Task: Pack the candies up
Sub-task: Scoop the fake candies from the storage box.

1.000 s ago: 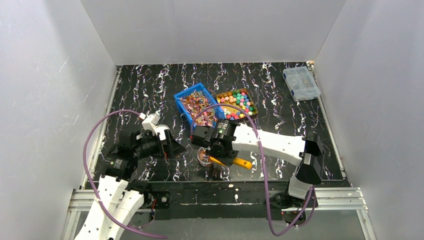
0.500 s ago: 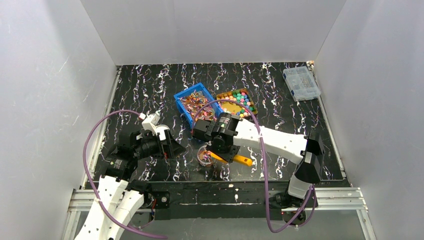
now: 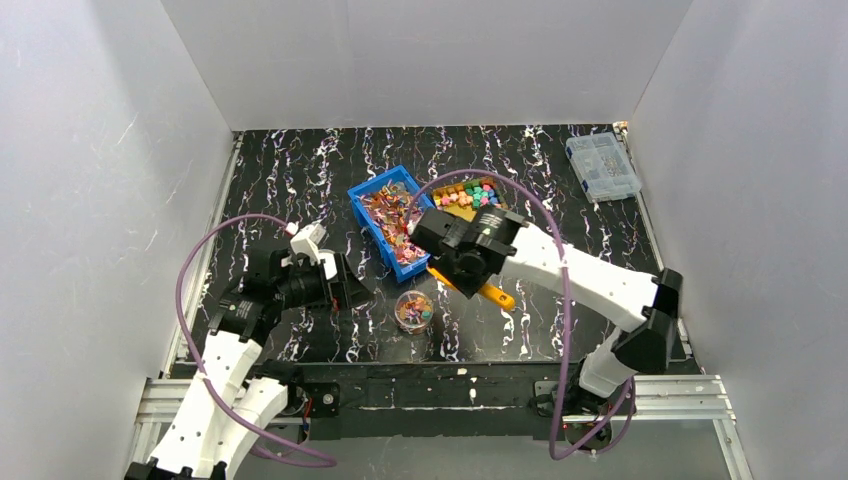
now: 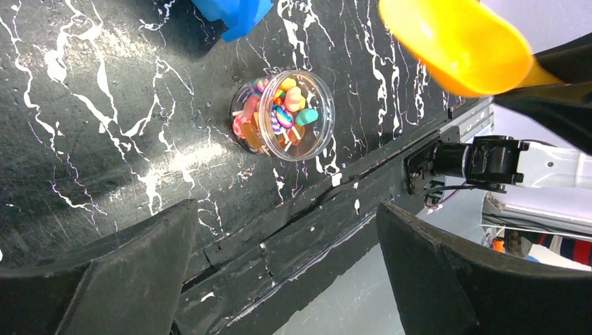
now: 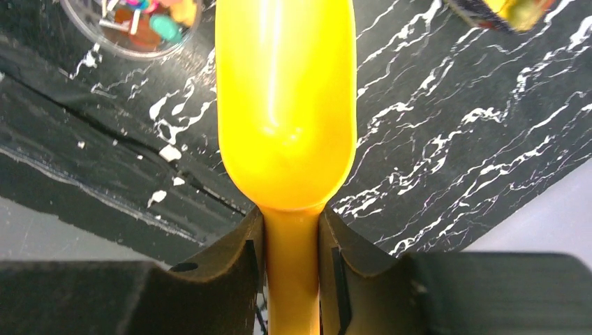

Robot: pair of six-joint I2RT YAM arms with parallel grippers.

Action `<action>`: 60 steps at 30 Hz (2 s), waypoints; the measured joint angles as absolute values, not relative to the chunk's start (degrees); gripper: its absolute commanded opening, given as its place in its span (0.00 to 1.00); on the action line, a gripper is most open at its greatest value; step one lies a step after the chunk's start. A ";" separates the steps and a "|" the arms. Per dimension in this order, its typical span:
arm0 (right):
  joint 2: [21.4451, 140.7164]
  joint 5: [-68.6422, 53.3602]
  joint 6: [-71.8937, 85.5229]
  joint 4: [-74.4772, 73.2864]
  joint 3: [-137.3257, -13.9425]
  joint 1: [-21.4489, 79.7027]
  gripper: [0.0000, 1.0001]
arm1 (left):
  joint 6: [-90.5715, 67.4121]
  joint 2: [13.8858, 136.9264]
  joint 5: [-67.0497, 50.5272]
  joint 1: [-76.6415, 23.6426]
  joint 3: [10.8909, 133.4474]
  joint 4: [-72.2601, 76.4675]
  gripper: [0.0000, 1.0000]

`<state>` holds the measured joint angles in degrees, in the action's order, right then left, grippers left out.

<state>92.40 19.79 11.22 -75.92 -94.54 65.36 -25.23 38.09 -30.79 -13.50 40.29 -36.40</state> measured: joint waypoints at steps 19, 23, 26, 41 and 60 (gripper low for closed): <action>85.80 26.06 -6.39 -64.25 -87.94 46.46 0.01 | -26.61 46.00 -28.93 -13.52 45.19 -35.59 0.98; 86.74 26.00 -16.78 -59.24 -84.29 43.44 0.01 | -26.57 46.09 -28.95 -13.52 45.19 -35.64 0.98; 87.57 25.30 -23.62 -56.12 -81.93 41.54 0.01 | -25.89 46.09 -28.97 -13.52 45.19 -36.14 0.98; 97.51 22.79 -47.05 -46.28 -80.75 35.27 0.01 | -22.96 40.84 -28.88 -13.61 41.52 -36.25 0.98; 102.43 25.76 -64.75 -38.54 -80.68 34.89 0.01 | -22.96 35.03 -25.87 -16.38 40.10 -35.59 0.99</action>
